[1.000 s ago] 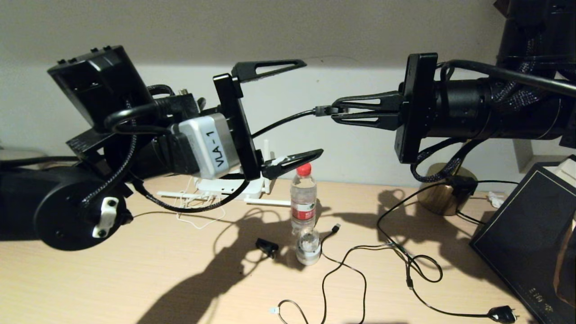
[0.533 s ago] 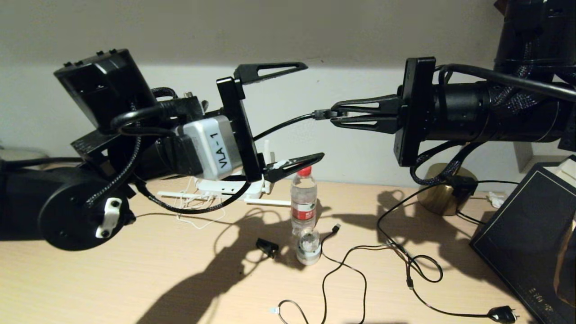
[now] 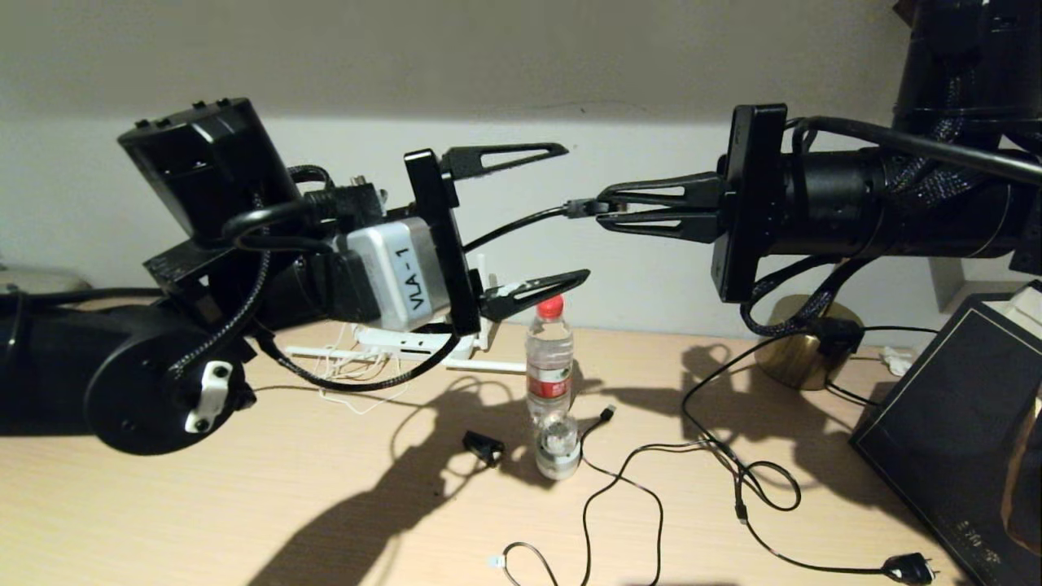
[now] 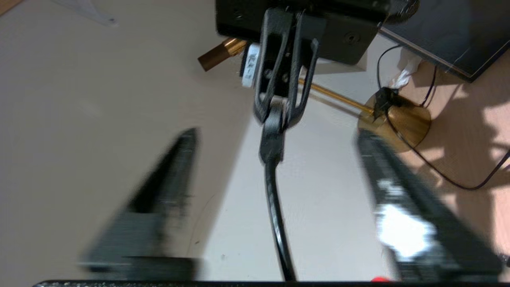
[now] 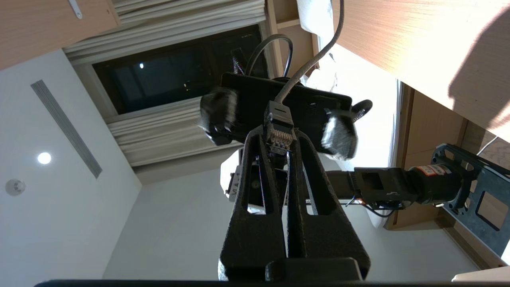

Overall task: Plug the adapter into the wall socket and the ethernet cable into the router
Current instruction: Align cable and router interface

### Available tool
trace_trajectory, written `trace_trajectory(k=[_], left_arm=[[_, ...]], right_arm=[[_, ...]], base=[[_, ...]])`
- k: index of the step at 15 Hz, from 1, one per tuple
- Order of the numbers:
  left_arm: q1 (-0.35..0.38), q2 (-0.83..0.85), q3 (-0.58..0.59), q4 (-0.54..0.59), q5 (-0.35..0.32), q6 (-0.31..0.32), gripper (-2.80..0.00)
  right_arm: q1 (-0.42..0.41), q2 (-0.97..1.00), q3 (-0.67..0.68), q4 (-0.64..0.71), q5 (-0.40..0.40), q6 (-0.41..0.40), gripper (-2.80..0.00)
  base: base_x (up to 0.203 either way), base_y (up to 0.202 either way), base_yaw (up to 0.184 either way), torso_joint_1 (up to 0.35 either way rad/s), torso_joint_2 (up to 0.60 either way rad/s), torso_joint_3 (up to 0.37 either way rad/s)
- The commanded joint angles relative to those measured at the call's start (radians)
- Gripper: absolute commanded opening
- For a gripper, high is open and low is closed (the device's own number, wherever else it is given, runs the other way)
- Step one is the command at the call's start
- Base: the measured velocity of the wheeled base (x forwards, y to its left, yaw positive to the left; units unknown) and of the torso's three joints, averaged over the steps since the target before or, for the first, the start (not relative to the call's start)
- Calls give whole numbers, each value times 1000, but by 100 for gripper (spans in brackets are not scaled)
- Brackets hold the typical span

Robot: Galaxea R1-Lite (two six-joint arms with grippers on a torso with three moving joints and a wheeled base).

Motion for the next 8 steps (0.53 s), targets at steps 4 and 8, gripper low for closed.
trace_trajectory(k=[4,8], left_arm=[[-16,10,-1,-4,-3,6,-280],[-17,9,1,-4,-3,6,-280]], right_arm=[[0,2,0,-1,5,9,-280],[0,5,0,-1,5,9,-280]], base=[[0,0,0,0,0,0],[0,0,0,0,0,0]])
